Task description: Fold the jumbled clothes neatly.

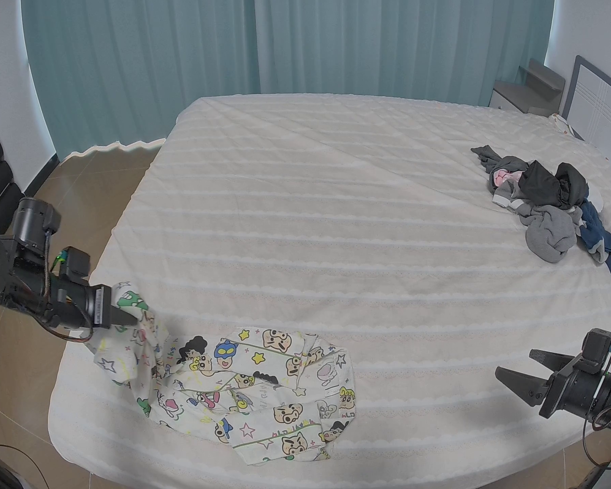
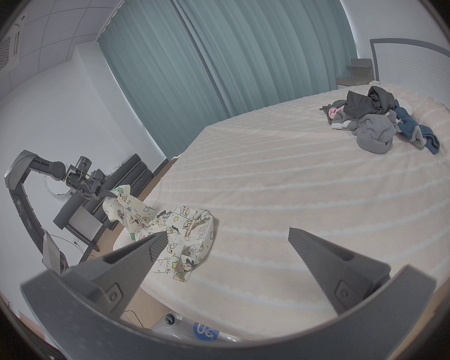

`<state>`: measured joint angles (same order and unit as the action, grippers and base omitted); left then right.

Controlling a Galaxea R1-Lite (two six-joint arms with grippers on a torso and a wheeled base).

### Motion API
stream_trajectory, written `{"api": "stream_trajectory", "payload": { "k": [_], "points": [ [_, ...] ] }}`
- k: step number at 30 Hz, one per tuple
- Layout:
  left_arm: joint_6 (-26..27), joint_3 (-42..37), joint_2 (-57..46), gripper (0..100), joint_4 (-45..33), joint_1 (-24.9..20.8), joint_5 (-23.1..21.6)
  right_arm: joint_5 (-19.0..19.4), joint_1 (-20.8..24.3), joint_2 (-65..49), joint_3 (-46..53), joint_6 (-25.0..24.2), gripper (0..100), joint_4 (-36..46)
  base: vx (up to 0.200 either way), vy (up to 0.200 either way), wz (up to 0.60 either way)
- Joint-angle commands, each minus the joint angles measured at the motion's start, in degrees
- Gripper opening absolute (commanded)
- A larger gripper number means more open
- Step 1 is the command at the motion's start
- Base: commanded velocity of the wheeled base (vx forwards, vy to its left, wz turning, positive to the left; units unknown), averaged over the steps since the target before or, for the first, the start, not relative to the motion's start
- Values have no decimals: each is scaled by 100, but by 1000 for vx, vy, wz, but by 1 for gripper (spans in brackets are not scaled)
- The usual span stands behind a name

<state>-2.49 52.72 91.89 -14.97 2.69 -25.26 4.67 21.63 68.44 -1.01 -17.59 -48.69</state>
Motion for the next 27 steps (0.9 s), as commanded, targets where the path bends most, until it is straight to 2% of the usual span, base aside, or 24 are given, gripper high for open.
{"api": "stream_trajectory", "payload": {
  "k": [1,7,9,14,20,27],
  "points": [
    [-788,36,-137,0,293,-1500,434,16,-9,3,101,-16,100,-9,0,0,0],
    [-1368,-17,241,0,750,-2432,680,8,-9,12,101,-25,100,-9,0,0,0],
    [-1474,-17,347,0,838,-2590,742,16,-9,12,101,-34,100,-9,0,0,0],
    [-2212,-157,786,0,1541,-3205,812,16,-9,12,101,-51,100,-9,0,0,0],
    [-2520,-368,1138,0,2437,-3513,847,16,-1,20,101,-51,100,0,0,0,0],
    [-2669,-403,1463,0,2719,-3583,838,16,-1,12,101,-51,100,0,0,0,0]
  ]
}}
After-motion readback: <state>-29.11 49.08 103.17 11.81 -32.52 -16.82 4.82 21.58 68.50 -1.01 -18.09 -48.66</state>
